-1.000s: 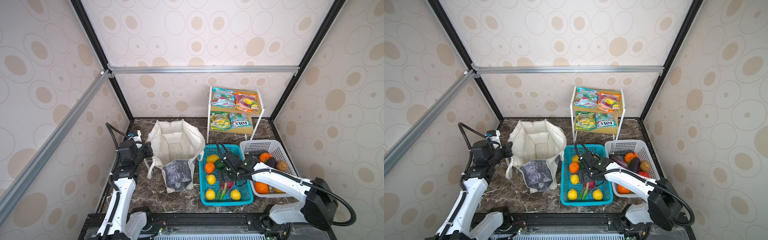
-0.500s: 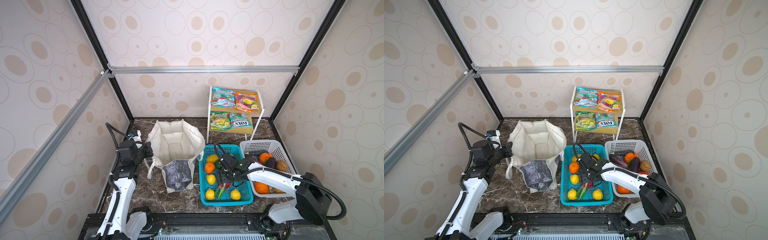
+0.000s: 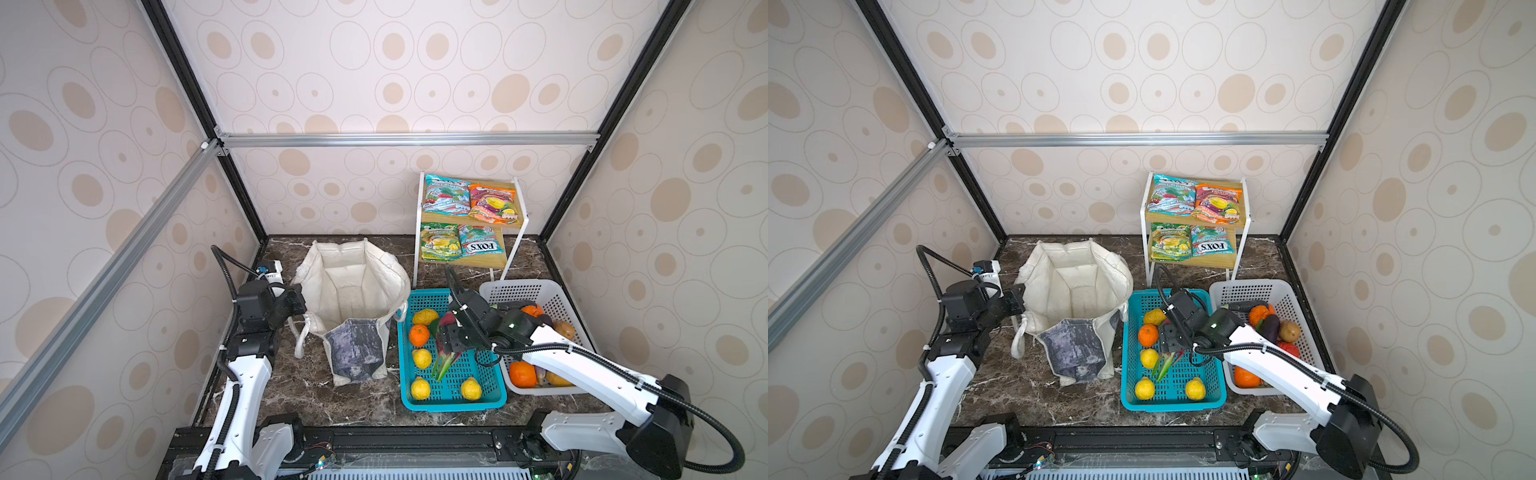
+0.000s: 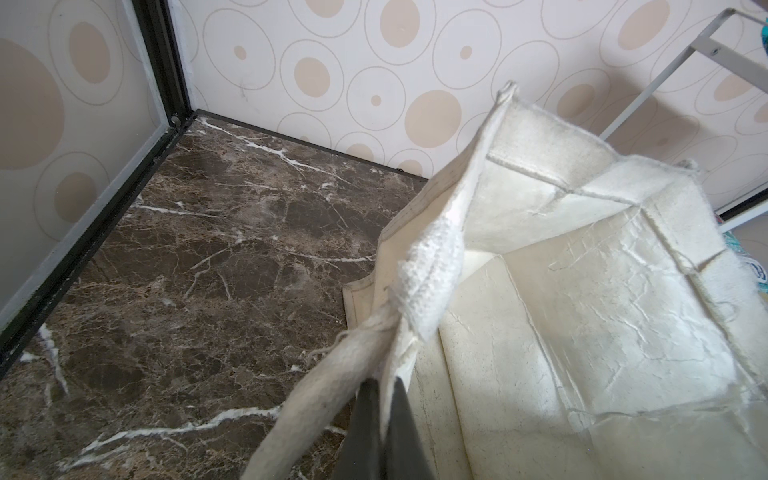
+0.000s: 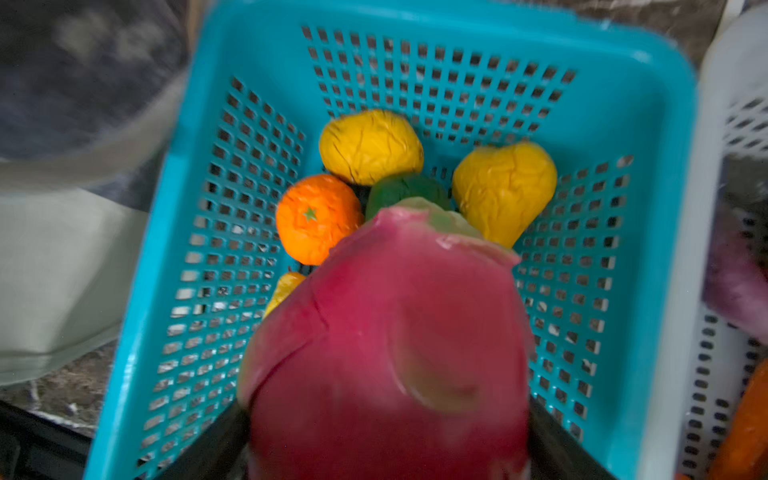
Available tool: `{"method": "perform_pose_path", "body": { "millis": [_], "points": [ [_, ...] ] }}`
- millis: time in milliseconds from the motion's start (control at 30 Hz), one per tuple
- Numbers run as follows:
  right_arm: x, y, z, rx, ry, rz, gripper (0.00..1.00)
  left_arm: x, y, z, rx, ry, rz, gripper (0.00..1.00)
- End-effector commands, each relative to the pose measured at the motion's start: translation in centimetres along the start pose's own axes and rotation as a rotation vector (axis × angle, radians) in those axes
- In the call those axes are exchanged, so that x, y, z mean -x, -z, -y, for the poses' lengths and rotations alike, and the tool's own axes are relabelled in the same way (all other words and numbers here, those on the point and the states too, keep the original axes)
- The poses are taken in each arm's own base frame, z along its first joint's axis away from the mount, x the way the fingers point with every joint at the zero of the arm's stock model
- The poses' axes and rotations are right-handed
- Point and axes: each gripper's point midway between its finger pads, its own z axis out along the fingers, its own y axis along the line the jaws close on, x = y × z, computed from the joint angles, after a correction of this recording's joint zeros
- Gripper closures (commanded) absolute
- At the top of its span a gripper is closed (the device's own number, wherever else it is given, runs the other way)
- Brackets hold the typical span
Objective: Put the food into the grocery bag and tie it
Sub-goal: 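Grasp the pink dragon fruit in the teal basket with the right gripper, then carry the dragon fruit into the open tote bag with the right gripper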
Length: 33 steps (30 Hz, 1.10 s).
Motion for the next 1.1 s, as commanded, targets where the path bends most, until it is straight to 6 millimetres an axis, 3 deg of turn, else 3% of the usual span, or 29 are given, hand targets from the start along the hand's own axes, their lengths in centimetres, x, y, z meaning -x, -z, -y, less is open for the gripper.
{"method": "perform_pose_path", "body": {
  "millis": [0, 133, 300, 433, 533, 733, 867, 1067],
  "points": [
    [3.5, 3.3, -0.6, 0.006, 0.063, 0.100, 0.39, 0.8, 0.3, 0.2, -0.010, -0.023, 0.027, 1.00],
    [8.2, 6.0, -2.8, 0.056, 0.131, 0.179, 0.40, 0.7, 0.2, 0.3, -0.016, -0.021, 0.020, 1.00],
    [14.4, 7.8, -7.8, 0.164, 0.215, 0.262, 0.42, 0.7, 0.3, 0.5, -0.025, -0.023, 0.021, 1.00],
    [17.9, 6.7, -12.8, 0.240, 0.290, 0.287, 0.41, 0.9, 0.4, 0.7, -0.037, -0.025, 0.032, 1.00],
    [19.5, 4.1, -15.8, 0.253, 0.328, 0.280, 0.41, 1.1, 0.5, 0.8, -0.037, -0.027, 0.038, 1.00],
    [19.7, -2.0, -20.7, 0.287, 0.352, 0.217, 0.42, 1.1, 0.4, 1.1, -0.060, -0.020, 0.038, 1.00],
    [18.1, -5.7, -23.5, 0.329, 0.348, 0.166, 0.42, 0.9, 0.2, 1.2, -0.072, -0.013, 0.029, 1.00],
    [14.2, -12.9, -23.5, 0.257, 0.306, 0.037, 0.42, 0.9, 0.2, 1.3, -0.078, -0.011, 0.030, 1.00]
  ]
}}
